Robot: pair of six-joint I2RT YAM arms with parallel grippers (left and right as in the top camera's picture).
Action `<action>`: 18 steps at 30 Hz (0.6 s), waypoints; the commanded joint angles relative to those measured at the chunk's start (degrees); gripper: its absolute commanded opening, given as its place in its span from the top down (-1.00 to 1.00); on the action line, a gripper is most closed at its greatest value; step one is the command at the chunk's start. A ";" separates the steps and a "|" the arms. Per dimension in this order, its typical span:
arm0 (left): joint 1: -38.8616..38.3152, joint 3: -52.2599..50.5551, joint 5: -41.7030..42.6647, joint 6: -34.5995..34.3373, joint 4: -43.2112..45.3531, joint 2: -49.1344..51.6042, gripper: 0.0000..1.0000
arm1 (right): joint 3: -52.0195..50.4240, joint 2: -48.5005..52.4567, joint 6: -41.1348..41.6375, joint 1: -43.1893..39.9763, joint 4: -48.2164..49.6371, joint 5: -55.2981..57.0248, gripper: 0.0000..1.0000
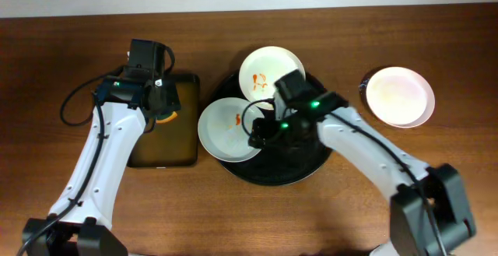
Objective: Clean dirty plates on tray and stack at the side
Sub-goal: 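Grip the rim of the lower-left white plate with the right gripper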
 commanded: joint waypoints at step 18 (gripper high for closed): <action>-0.02 0.39 1.07 0.28 -0.07 -1.62 1.00 | -0.04 11.37 25.16 7.61 -3.34 14.53 0.92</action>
